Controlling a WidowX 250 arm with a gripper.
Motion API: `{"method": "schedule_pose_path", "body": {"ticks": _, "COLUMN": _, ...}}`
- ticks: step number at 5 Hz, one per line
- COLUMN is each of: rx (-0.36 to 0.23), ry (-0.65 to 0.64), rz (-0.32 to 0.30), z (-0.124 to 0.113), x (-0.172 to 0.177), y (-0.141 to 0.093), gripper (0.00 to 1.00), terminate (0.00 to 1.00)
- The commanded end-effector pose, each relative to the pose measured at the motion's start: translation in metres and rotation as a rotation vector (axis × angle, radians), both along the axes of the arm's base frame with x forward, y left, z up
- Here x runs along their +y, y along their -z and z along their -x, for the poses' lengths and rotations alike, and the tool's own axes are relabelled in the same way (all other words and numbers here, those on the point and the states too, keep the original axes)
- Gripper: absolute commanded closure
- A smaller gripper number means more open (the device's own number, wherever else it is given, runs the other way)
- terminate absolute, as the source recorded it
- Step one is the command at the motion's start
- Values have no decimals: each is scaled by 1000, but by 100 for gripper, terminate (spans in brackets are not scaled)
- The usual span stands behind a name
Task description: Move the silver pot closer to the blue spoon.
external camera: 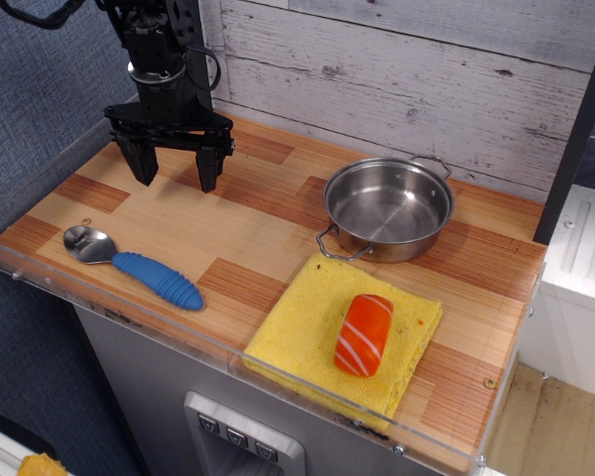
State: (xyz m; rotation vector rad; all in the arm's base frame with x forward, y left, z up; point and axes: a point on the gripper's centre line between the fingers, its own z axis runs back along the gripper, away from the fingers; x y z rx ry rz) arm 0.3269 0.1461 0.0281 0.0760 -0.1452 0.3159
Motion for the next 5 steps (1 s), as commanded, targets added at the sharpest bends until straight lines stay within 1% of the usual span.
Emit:
{"method": "schedule_pose_path", "body": {"ticks": 1, "rx": 0, "ry": 0, "rz": 0, "z": 0, "x": 0, "y": 0, "gripper": 0, "terminate": 0}}
{"method": "schedule_pose_path", "body": {"ticks": 2, "rx": -32, "ry": 43, "rz": 5, "z": -10, "x": -23, "y": -20, "gripper": 0, "terminate": 0}}
{"method": "schedule_pose_path", "body": {"ticks": 3, "rx": -63, "ry": 77, "rz": 11, "z": -16, "x": -42, "y": -33, "gripper": 0, "terminate": 0}}
{"method": "schedule_pose_path", "body": {"ticks": 5, "rx": -127, "ry": 192, "rz": 46, "z": -32, "x": -87, "y": -57, "gripper": 0, "terminate": 0}}
